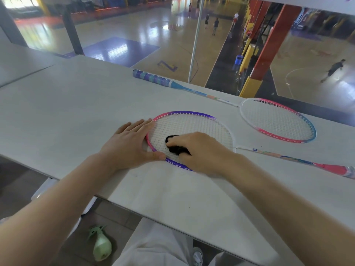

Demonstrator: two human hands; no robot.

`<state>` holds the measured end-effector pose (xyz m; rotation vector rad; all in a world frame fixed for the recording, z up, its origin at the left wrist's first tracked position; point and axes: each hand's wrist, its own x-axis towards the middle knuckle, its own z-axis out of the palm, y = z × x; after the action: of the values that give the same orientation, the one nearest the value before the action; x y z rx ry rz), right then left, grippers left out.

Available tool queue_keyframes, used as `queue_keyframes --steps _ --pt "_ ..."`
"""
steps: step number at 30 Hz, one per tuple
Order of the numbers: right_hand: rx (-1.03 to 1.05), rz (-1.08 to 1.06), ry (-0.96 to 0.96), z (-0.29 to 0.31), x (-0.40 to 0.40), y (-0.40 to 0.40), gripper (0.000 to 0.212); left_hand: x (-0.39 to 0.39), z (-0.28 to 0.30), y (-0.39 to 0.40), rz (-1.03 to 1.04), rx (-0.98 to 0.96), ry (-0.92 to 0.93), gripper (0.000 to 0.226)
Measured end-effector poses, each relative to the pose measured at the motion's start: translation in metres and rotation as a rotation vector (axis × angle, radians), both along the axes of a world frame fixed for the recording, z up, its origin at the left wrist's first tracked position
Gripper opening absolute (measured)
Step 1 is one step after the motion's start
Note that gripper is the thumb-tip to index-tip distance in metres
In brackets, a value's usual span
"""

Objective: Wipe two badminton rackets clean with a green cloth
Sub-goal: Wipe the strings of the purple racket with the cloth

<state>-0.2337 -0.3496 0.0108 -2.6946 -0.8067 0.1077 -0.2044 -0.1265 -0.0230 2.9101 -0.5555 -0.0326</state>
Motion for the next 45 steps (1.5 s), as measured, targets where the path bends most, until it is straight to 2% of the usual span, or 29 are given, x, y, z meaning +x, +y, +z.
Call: queue_keyframes --steps 3,6,10,13,19,23,26,30,36,45 --pt "0.017 0.086 0.016 0.001 -0.019 0.000 0.023 0.000 -0.001 0.000 0.001 -0.004 0.001 0.131" --pt "0.014 0.123 0.039 0.005 -0.023 -0.003 0.025 0.000 -0.002 0.001 -0.004 -0.013 -0.005 0.130" --pt "-0.087 0.131 -0.005 0.014 -0.003 -0.002 0.026 -0.001 -0.001 0.000 0.000 -0.008 0.006 0.133" --pt "-0.172 0.086 -0.103 0.014 0.018 -0.003 0.023 -0.001 -0.001 0.000 -0.002 -0.029 -0.008 0.131" --pt "-0.302 -0.073 -0.150 0.013 0.070 -0.006 0.027 0.001 -0.002 0.002 -0.011 -0.023 0.007 0.126" --pt "-0.250 -0.146 -0.122 0.007 0.088 -0.006 0.022 0.003 -0.003 0.005 -0.021 -0.027 0.020 0.126" --pt "-0.194 -0.098 -0.085 0.006 0.076 0.000 0.028 0.004 -0.002 0.004 -0.021 -0.037 0.035 0.129" --pt "-0.159 -0.002 -0.135 -0.002 0.049 0.005 0.018 0.003 -0.001 0.002 -0.006 -0.056 0.024 0.130" --pt "-0.082 0.152 -0.061 0.002 -0.011 0.000 0.027 0.002 -0.002 0.001 -0.005 -0.046 0.018 0.128" --pt "-0.077 0.167 -0.044 0.010 -0.034 -0.038 0.033 0.002 -0.001 0.004 -0.023 -0.042 0.023 0.124"
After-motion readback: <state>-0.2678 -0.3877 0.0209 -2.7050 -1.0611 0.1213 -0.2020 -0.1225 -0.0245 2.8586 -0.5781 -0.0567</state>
